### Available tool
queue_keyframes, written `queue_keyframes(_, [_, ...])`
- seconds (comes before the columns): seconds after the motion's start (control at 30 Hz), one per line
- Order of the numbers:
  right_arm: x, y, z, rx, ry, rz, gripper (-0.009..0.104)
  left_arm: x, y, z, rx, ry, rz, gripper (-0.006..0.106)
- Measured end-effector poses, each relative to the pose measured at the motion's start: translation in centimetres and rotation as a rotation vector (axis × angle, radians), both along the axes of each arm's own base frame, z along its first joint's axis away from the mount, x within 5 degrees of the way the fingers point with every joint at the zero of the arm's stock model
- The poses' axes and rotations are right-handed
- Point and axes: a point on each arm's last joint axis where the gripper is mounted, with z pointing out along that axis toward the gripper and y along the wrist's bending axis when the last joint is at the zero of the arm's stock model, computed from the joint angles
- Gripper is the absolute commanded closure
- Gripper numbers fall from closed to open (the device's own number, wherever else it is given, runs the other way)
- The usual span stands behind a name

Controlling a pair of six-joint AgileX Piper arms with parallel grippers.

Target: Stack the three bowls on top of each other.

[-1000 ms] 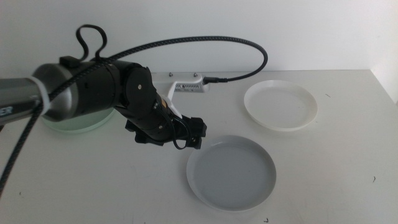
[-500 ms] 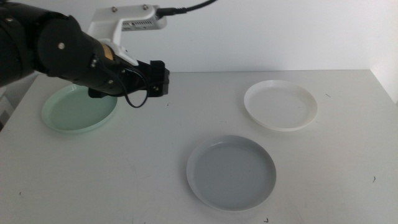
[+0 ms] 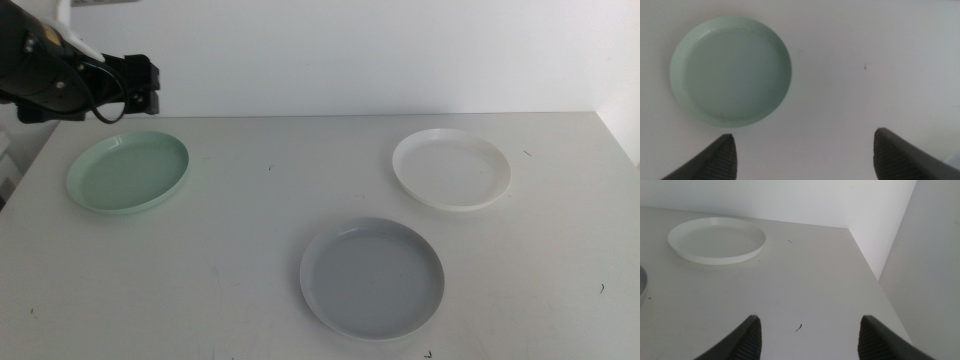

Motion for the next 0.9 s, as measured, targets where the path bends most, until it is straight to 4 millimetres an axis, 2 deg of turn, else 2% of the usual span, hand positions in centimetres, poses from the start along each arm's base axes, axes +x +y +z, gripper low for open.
queue_keyframes(0.23, [0.0, 0.0, 0.0, 0.000, 0.000, 0.000, 0.046, 0.7, 4.8, 1.1, 0.039, -0.024, 0.108, -0.005])
queue_keyframes(0.37, [0.0, 0.0, 0.0, 0.000, 0.000, 0.000, 0.046, 1.8, 7.2, 0.7, 0.034, 0.007, 0.143, -0.005])
queue_keyframes(0.67, [0.0, 0.0, 0.0, 0.000, 0.000, 0.000, 0.046, 7.2, 11.6, -2.0, -0.056, 0.098, 0.151, -0.005])
queue_keyframes(0.9, [0.0, 0.0, 0.0, 0.000, 0.000, 0.000, 0.046, 12.1, 14.5, -6.7, -0.062, 0.225, 0.127, -0.005])
